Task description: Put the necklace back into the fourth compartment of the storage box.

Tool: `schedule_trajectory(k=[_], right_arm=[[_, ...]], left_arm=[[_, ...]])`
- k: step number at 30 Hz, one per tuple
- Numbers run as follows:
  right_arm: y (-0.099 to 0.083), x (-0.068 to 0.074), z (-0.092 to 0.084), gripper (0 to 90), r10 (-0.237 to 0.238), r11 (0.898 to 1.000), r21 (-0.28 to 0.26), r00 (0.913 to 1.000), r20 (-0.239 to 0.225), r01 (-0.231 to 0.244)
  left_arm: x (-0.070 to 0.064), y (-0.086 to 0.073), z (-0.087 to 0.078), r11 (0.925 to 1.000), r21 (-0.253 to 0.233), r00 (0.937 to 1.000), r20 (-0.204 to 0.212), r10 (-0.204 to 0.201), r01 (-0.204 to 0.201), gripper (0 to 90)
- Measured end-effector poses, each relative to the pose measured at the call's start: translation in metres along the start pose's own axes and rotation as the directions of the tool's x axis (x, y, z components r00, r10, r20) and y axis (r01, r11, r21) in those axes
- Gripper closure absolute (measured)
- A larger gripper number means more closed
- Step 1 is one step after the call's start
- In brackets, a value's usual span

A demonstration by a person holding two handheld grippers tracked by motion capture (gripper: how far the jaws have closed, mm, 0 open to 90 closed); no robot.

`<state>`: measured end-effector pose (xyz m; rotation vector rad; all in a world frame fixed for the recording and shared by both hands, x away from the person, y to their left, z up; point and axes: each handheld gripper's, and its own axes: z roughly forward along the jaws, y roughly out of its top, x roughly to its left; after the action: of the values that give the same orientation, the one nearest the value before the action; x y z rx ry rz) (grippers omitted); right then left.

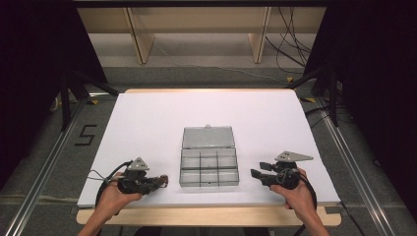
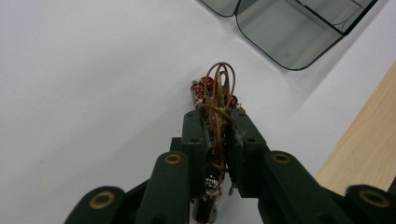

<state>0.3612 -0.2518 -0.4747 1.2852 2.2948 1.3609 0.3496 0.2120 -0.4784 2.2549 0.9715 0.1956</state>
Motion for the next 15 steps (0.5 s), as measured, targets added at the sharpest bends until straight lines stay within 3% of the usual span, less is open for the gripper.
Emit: schedule_trajectory(k=[5,6,8,9,11,15], right_arm=[[0.000,0.000,0.000,47.4,0.005,1.000,-0.005,1.0000,-0.001,-0.005],[0.000,-0.002,0.000,47.4,-0.033,0.999,-0.011,0.9993,0.016,0.034],[0.001,-0.002,-0.001,47.4,-0.028,1.000,-0.007,0.9995,0.012,0.029],[0.000,0.000,0.000,47.4,0.010,1.000,-0.009,0.9999,-0.007,-0.010],[0.001,-0.002,-0.001,47.4,-0.028,1.000,-0.006,0.9995,0.011,0.028],[0.001,-0.002,-0.001,47.4,-0.029,1.000,-0.006,0.9995,0.010,0.029]], left_arm=[[-0.002,0.002,-0.003,0.9999,-0.008,0.9999,0.000,0.012,-0.012,78.7],[-0.002,0.002,-0.004,0.9997,-0.009,0.9997,-0.001,0.024,-0.024,78.7],[-0.003,0.004,-0.006,0.9995,-0.023,0.9998,0.001,0.019,-0.019,78.9],[-0.004,0.005,-0.007,0.9994,-0.032,1.0000,0.002,0.008,-0.008,78.9],[-0.004,0.008,-0.010,0.9992,-0.028,0.9996,0.001,0.027,-0.027,78.9],[-0.004,0.010,-0.011,0.9987,-0.031,0.9992,0.005,0.041,-0.041,78.9]])
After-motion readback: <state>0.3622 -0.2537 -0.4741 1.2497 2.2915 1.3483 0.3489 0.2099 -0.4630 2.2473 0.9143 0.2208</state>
